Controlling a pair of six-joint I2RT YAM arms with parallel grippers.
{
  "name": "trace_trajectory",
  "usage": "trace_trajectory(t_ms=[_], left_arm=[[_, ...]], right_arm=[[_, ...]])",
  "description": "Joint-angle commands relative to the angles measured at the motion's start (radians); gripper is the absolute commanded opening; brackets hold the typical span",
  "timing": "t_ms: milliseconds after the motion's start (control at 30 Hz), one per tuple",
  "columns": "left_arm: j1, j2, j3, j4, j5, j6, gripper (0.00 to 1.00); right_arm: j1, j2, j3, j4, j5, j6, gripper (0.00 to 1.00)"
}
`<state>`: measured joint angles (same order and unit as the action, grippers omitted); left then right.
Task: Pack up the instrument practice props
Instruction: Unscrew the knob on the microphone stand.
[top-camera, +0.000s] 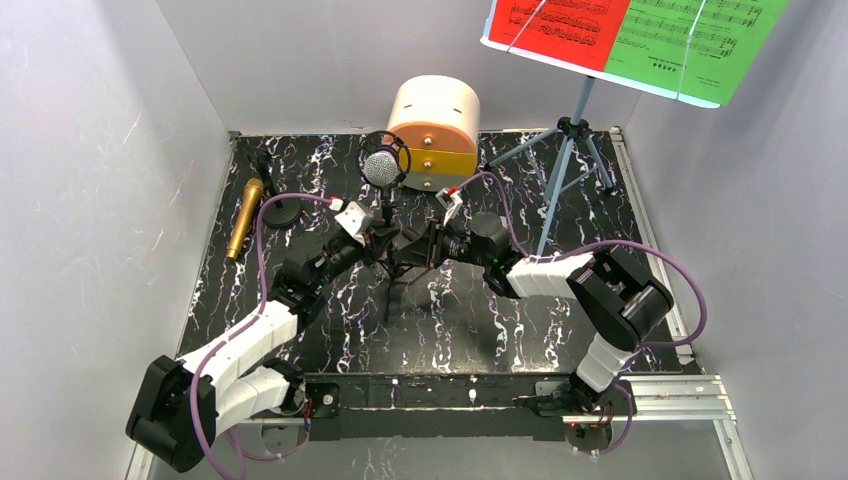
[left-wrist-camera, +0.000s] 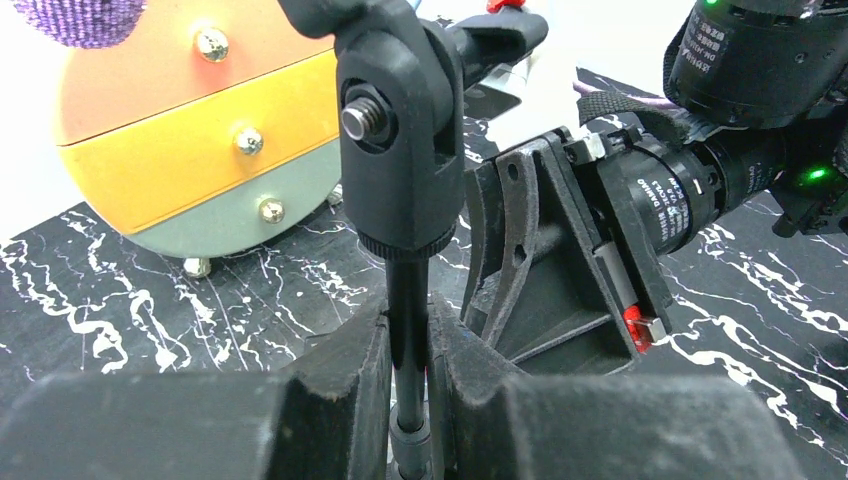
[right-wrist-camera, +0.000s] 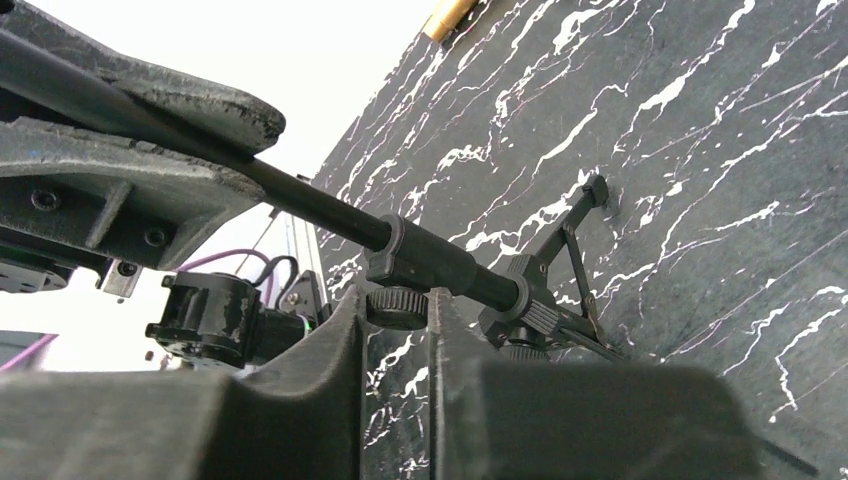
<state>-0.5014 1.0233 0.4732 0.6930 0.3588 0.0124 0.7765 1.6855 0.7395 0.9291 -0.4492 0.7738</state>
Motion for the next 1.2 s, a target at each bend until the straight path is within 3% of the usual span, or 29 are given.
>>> trace_trajectory(t_ms=[0, 33, 300, 600, 967, 1167], left_arm=[[-0.005, 0.034, -0.001, -0.107, 0.003, 0.03, 0.0], [-0.005, 0.036, -0.001, -0.107, 0.003, 0.028, 0.0], [-0.005, 0.043, 0.002, -0.109, 0.01, 0.024, 0.0], [-0.005, 0.055, 0.008, -0.109, 0.022, 0.015, 0.0], [-0.005, 0.048, 0.013, -0.11, 0.024, 0.006, 0.0], [-0.005, 0.05, 0.019, -0.12, 0.018, 0.003, 0.0]], right_arm=[[0.003, 0.012, 0.075, 0.007, -0.046, -0.031, 0.09], [0.004, 0.014, 0.075, -0.001, -0.05, -0.052, 0.01], [0.004, -0.022, 0.118, -0.239, -0.035, -0.365, 0.01], [0.031, -0.112, 0.153, -0.495, 0.017, -0.867, 0.01], [0.173, -0.144, 0.054, -0.451, 0.412, -1.525, 0.01], [0.264, -0.15, -0.061, -0.188, 0.646, -1.91, 0.01]])
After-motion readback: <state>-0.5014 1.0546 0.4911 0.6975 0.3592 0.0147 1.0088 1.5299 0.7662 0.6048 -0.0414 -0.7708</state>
